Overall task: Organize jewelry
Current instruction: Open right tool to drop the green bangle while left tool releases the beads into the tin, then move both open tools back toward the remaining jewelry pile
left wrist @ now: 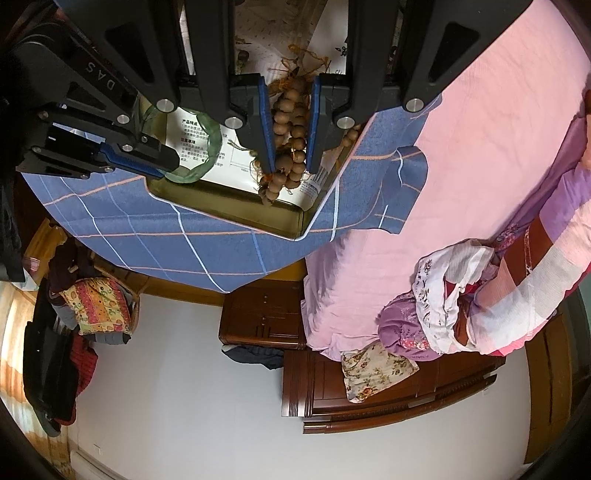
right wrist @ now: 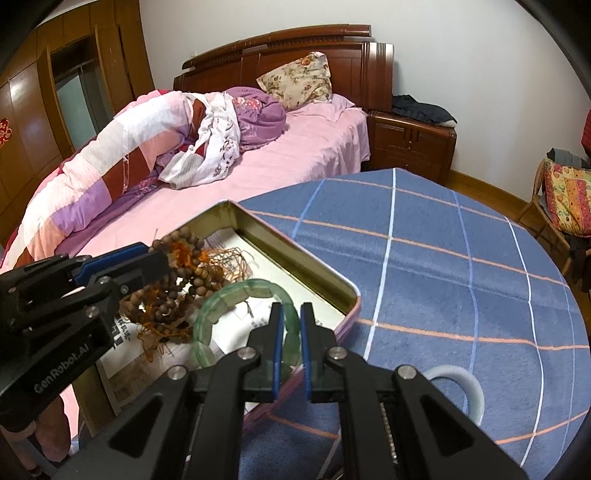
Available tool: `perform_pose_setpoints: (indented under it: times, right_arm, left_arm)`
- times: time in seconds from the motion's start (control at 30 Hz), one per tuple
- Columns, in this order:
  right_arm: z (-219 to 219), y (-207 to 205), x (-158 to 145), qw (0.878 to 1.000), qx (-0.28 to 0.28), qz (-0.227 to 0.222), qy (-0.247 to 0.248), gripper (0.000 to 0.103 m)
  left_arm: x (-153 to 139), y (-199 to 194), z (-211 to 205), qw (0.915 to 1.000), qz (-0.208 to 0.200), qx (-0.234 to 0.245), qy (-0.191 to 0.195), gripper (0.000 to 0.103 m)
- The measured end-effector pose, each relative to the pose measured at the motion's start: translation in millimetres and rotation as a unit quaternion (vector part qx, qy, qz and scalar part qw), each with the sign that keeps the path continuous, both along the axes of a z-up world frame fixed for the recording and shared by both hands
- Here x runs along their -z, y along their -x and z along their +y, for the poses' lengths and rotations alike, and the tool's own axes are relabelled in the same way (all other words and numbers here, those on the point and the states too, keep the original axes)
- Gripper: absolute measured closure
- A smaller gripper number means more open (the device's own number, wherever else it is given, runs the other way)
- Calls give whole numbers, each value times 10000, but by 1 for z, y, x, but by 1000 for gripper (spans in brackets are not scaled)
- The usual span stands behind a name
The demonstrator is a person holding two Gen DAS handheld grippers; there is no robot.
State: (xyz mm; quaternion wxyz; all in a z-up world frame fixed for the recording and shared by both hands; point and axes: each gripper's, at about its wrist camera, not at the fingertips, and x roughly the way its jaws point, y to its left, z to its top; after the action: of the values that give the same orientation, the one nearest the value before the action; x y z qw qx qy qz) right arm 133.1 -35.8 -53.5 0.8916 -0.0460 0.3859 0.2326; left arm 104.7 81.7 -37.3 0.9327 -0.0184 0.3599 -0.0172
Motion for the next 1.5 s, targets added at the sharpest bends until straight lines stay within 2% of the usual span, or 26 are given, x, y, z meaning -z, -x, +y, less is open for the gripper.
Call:
perform_pose_setpoints:
  times: [0.13,0.17,0.2,0.27,0.3,0.33,0.4,0.47,0.63,0.83,0.93,1.07,1.23,1.5]
  right_arm:
    - [0,1,1,10000,-44,22,-64,86]
    - [0,0,0,9999,-47,38,-100,84]
    - [-1,0,0,9998,-64,57,-155,79]
    - [-2,2,-2,9997,-87,39,-216,71]
    - [-3,3,-3,9998,-49,8,-198,68]
    - [-5,4,-5,9998,-28,-11,-213,66]
    - [-12,6,-9,9996,32,-16,-277,53]
    - [-17,9,-11,9996,95,-39,-248,44]
    - [-44,26,-14,9995,230,-99,-180,44]
    - [-119,60,-4,9958,914,-26,10,44]
    - [-150,75,2,9920,1244,23,194,44]
    - [-180,96,6,9881,1527,121,127,44]
    - [-184,113,14,9894,1432,197,169,44]
    - [-166,120,33,9942,983,365,243,44]
  left_arm:
    - [0,-1,-1,10000,25,60,12,83]
    - [-1,0,-2,10000,31,78,33,76]
    - [-1,0,-2,10000,23,68,18,60]
    - [-5,4,-3,9999,-87,-76,-87,37]
    - [-7,6,-2,9997,-163,-125,-120,31]
    - [-10,8,-2,9997,-203,-122,-97,30]
    - [-13,10,-1,9997,-214,-85,11,29]
    - [-16,13,-1,9997,-222,-128,14,29]
    - [-20,29,-3,9991,-309,-258,89,29]
    - [-21,60,-23,9983,-542,-150,137,29]
    - [-20,70,-44,9983,-581,51,-31,29]
    - [-17,77,-68,9975,-598,316,-219,29]
    - [-7,80,-88,9974,-463,489,-272,29]
    - [1,86,-101,9976,-316,518,-322,29]
